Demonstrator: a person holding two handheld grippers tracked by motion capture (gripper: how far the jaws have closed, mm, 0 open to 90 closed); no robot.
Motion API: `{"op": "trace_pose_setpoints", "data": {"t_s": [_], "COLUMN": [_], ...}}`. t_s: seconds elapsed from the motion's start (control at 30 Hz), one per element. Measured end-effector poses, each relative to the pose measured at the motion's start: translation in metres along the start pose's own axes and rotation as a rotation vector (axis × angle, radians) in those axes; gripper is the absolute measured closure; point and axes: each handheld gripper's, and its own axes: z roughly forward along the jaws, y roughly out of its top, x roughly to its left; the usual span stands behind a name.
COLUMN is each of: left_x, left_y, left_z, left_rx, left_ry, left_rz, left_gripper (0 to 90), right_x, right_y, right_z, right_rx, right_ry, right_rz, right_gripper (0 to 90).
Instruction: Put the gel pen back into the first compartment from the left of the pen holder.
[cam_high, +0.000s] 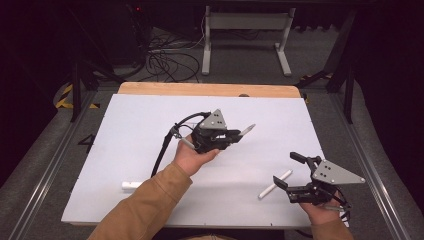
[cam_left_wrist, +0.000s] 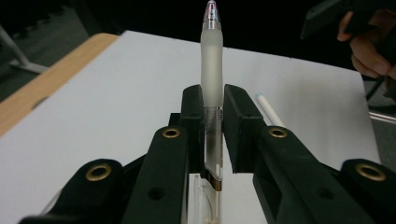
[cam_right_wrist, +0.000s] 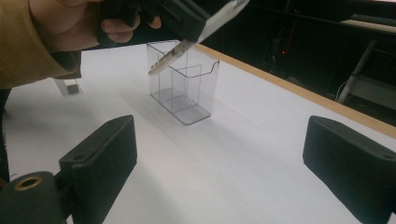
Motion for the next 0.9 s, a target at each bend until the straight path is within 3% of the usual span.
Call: {"op": "trace_pose_setpoints", "data": {"t_s": [0.17,0.37,0.57,0.9], "left_x": [0.009,0.020,0.032,0.049], "left_y": [0.000,-0.004,-0.008,-0.019], "left_z": [-0.011,-0.023,-0.037,-0.055], "left_rx": [-0.053,-0.085,-0.127,-0.149], "left_ry": [0.043,0.101,0.178,0.273], "left_rz": [-0.027,-0.053,-0.079,-0.120], "left_gripper": [79.1,79.1,79.1,79.0], "right_x": [0.000,0.000,0.000,0.000], "right_y": [0.000,0.000,0.000,0.000], "right_z": [0.000,0.001,0.001,0.001], "right_rx": [0.002,0.003,0.002,0.006], "right_ry": [-0.001,-0.002,-0.001,-0.002], "right_rz": [0.000,-0.001,-0.001,-0.001], "right_gripper": [10.3,10.3,10.3,10.3]}}
